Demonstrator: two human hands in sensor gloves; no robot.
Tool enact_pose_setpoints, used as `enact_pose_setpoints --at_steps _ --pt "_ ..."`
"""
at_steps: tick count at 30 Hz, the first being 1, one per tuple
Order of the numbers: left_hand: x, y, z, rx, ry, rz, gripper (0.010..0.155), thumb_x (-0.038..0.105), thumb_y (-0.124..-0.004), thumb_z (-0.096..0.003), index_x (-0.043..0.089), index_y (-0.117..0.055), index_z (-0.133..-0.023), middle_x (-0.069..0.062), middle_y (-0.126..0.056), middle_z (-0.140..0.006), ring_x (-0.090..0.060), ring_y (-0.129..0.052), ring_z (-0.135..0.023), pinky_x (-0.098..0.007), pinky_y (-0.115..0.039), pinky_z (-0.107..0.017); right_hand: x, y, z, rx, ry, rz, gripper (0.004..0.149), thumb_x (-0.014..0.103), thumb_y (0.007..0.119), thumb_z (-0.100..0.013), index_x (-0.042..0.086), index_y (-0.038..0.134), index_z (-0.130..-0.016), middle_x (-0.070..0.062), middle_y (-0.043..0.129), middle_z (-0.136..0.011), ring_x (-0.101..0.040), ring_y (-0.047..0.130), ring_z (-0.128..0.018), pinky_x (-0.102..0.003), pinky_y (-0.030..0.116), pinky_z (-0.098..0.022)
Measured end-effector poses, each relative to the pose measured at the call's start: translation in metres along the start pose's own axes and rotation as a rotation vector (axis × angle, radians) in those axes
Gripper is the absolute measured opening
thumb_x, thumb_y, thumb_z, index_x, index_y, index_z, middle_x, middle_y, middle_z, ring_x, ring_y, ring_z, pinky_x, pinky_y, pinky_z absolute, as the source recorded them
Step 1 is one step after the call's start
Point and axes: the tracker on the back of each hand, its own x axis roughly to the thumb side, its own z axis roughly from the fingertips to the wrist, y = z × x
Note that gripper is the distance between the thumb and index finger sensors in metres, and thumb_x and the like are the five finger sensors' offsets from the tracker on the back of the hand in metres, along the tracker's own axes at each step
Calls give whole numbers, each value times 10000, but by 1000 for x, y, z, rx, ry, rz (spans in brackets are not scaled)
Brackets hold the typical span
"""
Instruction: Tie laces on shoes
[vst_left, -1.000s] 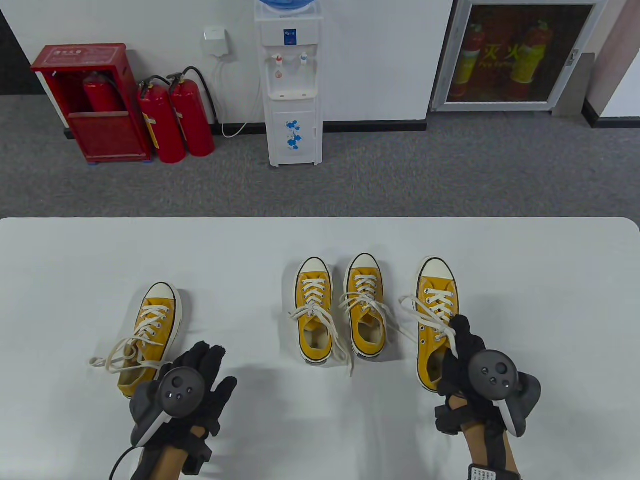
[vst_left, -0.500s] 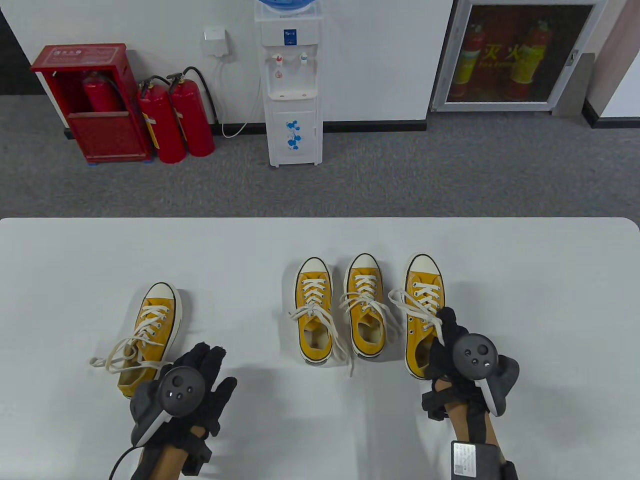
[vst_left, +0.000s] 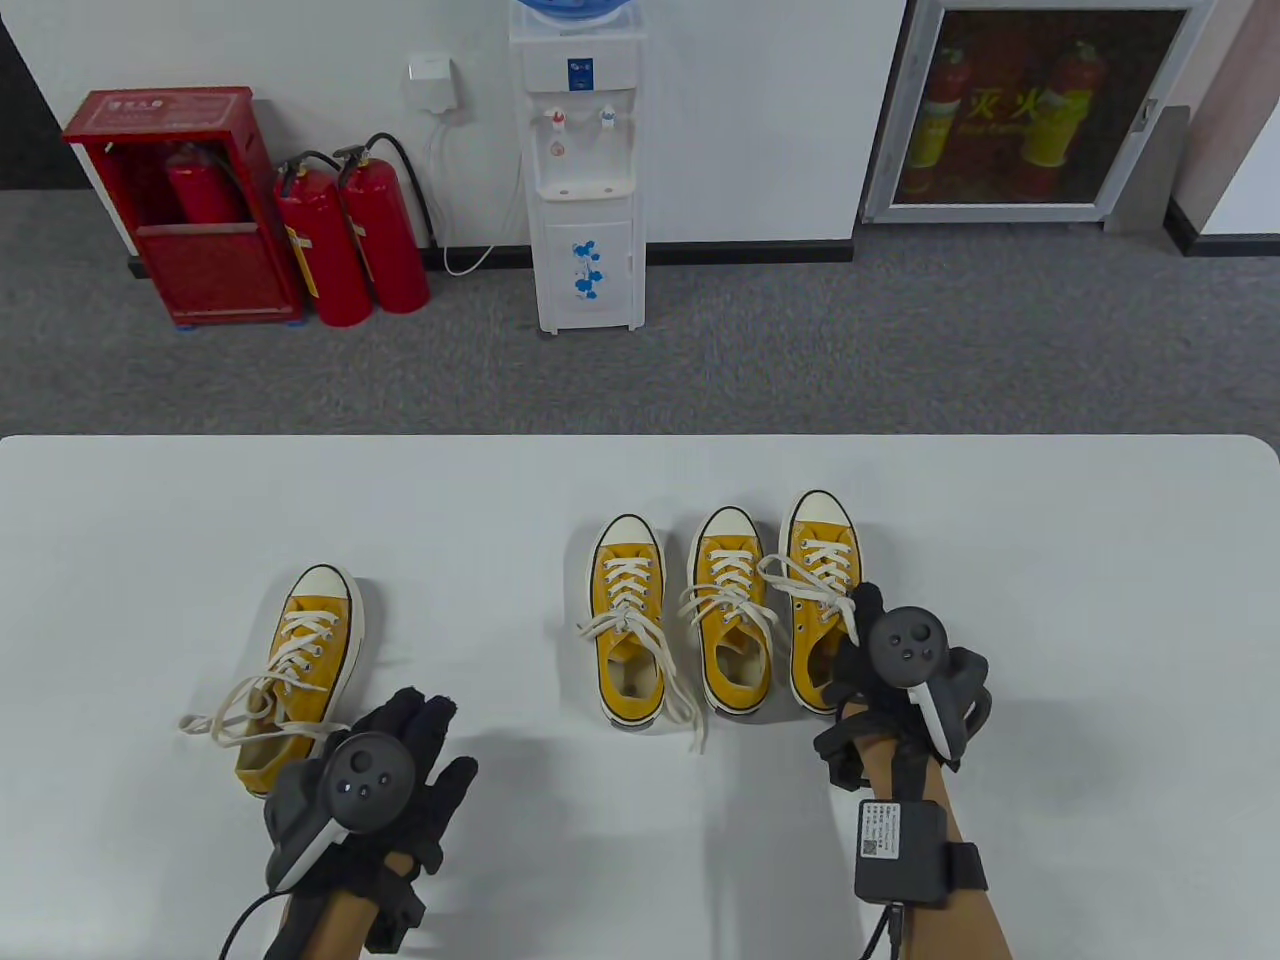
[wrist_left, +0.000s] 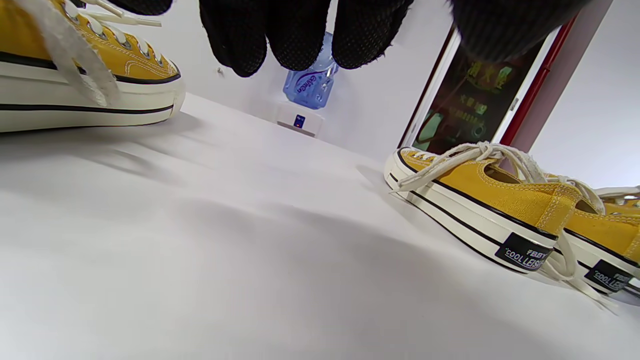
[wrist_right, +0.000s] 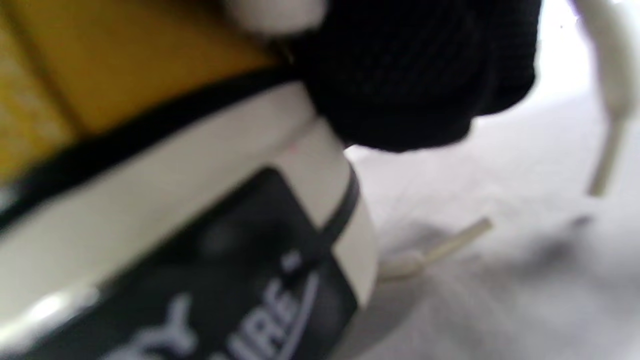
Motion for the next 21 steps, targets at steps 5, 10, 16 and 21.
enact_pose_setpoints --at_steps 5,10,16,21 --pt "0 -1 0 0 -5 3 720 614 -688 -492 288 -557 -1120 -116 -521 -1222 -445 -620 -1101 -756 -423 -748 -16 7 -3 20 48 -71 580 377 843 -453 180 720 -984 -83 877 -870 -186 1020 -343 -492 811 -459" --pt "1 0 0 3 -9 1 719 614 -688 -492 290 -558 -1120 -115 -523 -1222 -444 -619 -1102 -756 -424 -747 -17 -5 0 40 37 -30 663 455 848 -433 188 678 -1015 -81 810 -939 -231 1003 -499 -532 758 -528" --pt "1 -2 -1 -3 -8 2 720 614 -687 -493 289 -554 -1121 -116 -520 -1222 -447 -614 -1103 -756 -422 -748 -5 -36 11 75 -31 -46 686 466 815 -448 197 624 -1049 -93 666 -1039 -350 843 -829 -607 614 -642" --pt "2 1 1 14 -15 5 717 614 -688 -492 293 -554 -1119 -114 -522 -1222 -446 -613 -1104 -757 -422 -747 10 -62 34 76 -146 -73 765 544 793 -440 193 566 -1080 -99 481 -1124 -435 568 -1028 -688 432 -703"
